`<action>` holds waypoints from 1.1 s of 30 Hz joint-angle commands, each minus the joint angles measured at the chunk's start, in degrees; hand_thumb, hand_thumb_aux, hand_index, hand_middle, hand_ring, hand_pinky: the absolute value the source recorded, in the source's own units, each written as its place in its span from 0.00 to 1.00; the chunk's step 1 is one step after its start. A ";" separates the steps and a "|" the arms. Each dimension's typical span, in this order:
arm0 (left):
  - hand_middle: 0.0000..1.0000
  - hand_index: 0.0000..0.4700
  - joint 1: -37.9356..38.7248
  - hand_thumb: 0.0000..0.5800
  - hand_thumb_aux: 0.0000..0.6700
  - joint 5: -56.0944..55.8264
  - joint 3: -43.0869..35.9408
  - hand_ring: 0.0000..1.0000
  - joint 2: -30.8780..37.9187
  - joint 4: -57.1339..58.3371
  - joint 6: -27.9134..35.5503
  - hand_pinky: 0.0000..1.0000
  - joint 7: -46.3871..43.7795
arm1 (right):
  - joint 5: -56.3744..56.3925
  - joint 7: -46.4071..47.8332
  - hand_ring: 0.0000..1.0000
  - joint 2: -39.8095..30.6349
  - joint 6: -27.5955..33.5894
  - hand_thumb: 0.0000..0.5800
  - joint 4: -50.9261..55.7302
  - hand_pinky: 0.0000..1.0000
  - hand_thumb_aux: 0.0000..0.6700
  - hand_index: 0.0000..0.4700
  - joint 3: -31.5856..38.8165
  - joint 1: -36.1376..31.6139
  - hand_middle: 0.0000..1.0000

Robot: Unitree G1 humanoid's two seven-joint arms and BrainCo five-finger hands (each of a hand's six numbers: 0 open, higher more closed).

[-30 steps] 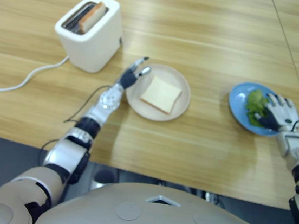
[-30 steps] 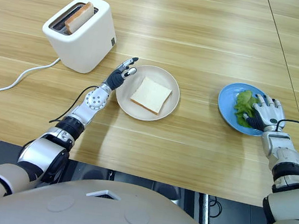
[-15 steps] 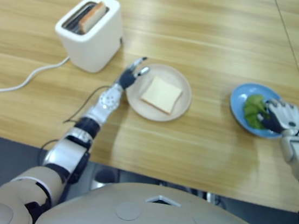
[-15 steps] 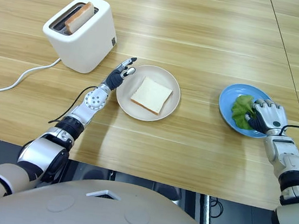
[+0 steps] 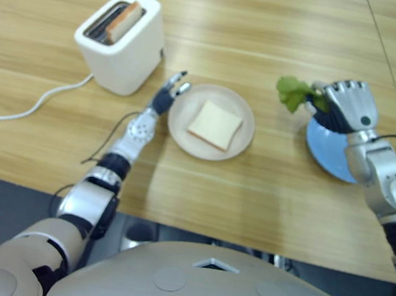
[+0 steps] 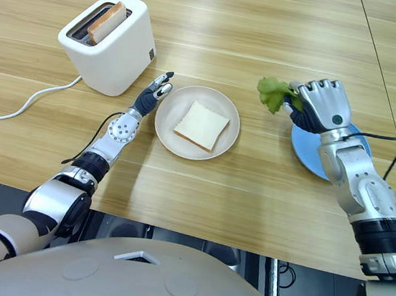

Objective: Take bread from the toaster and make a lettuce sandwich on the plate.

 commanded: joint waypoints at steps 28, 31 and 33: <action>0.00 0.00 -3.19 0.00 0.00 -0.83 0.93 0.00 -1.07 7.68 -0.36 0.00 -1.04 | -2.58 8.69 0.00 17.10 -7.48 0.78 8.33 0.00 0.53 0.52 13.62 -5.83 0.00; 0.00 0.00 -3.16 0.00 0.00 -0.74 0.92 0.00 -1.05 7.65 -0.43 0.00 -1.04 | -2.75 9.04 0.00 16.76 -6.81 0.69 6.96 0.00 0.44 0.43 12.86 -5.58 0.00; 0.00 0.00 -3.07 0.00 0.00 -0.70 0.93 0.00 -0.96 7.55 -0.46 0.00 -1.04 | -2.98 9.19 0.00 16.32 -6.18 0.64 6.50 0.00 0.40 0.39 12.40 -5.62 0.00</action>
